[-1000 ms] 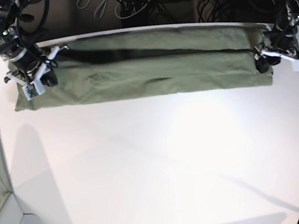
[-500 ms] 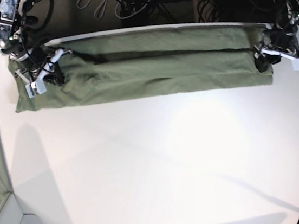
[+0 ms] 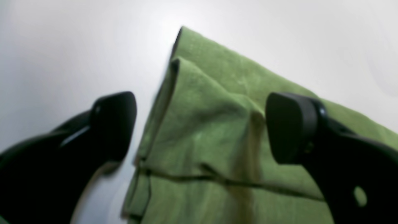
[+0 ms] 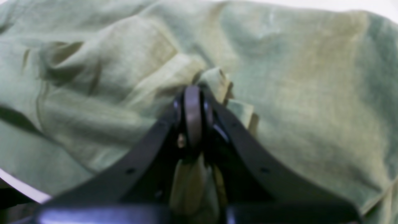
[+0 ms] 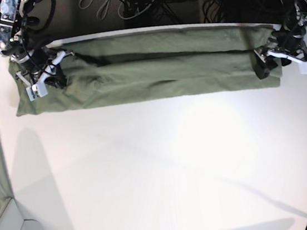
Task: Layout the t-shirt on the table in an organized manner, then fold the t-shirt properly
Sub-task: 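Regrasp the strip end with the left gripper and pull it inward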
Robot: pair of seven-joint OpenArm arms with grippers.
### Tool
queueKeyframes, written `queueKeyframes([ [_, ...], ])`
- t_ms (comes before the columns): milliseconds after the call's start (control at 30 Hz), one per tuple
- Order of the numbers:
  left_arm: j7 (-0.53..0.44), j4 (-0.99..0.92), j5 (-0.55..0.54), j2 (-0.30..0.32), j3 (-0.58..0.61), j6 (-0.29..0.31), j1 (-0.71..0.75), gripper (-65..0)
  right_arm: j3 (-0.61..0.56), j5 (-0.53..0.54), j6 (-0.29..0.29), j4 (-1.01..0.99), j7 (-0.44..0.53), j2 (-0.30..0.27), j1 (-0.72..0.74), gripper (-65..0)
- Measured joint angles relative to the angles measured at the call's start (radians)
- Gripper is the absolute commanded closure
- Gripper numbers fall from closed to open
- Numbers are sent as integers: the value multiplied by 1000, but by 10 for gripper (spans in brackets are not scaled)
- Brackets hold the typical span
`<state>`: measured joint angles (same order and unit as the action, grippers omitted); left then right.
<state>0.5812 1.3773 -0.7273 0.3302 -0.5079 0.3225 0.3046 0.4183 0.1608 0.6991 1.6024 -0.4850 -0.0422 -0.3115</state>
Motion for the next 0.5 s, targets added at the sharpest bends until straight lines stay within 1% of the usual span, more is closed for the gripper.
queueKeyframes([
  [333, -13, 0, 10, 7, 4, 5, 19, -650, 0, -1, 0, -2, -11, 1, 14, 0],
  [433, -33, 2, 106, -2, 6, 15, 16, -650, 0, -1, 0, -2, -10, 1, 14, 0],
  [500, -55, 9, 182, -23, 14, 10, 14, -650, 0, -1, 0, -2, -11, 1, 14, 0],
])
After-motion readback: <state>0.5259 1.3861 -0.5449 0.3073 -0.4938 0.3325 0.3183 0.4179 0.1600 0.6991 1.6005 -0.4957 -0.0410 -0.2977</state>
